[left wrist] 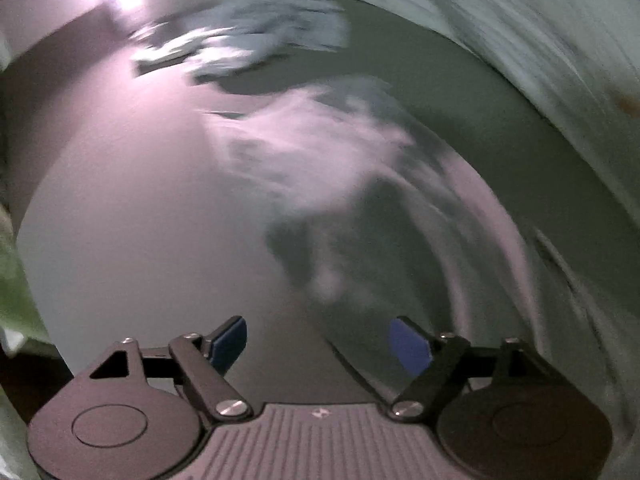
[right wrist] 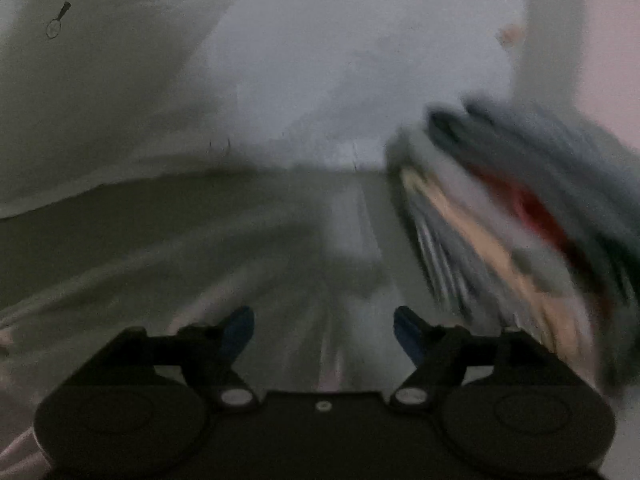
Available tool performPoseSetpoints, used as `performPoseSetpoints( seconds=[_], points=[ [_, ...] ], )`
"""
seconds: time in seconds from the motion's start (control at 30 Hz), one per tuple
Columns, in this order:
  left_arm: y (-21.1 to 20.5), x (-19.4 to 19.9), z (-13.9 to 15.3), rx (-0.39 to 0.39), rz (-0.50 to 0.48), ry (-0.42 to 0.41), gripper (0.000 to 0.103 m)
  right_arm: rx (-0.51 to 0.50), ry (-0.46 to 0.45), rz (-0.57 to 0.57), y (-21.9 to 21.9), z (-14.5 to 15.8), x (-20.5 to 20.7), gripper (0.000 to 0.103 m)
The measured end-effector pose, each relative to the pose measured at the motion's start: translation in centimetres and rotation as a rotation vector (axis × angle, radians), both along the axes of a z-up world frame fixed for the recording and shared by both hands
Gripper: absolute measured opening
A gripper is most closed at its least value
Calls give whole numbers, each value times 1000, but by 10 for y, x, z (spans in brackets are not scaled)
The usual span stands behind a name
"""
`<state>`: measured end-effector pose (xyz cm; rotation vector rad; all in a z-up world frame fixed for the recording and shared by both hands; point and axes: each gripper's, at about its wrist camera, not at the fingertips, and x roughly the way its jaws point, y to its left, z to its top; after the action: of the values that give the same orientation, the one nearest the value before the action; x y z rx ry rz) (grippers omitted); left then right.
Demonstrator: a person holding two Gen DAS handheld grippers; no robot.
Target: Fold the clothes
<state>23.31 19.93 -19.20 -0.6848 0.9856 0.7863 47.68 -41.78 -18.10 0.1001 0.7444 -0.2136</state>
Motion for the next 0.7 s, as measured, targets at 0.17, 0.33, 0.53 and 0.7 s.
performPoseSetpoints(
  seconds=[0.17, 0.33, 0.53, 0.7],
  points=[
    [85, -6, -18, -75, 137, -125, 81, 114, 75, -164, 18, -6, -78, 78],
    [133, 12, -33, -110, 154, -175, 54, 169, 68, -293, 47, 11, -138, 78],
    [109, 20, -6, 24, 21, -187, 2, 108, 63, -271, 83, 19, -149, 78],
    [98, -21, 36, 44, 75, -310, 1, 117, 63, -263, 87, 13, -152, 78]
  ],
)
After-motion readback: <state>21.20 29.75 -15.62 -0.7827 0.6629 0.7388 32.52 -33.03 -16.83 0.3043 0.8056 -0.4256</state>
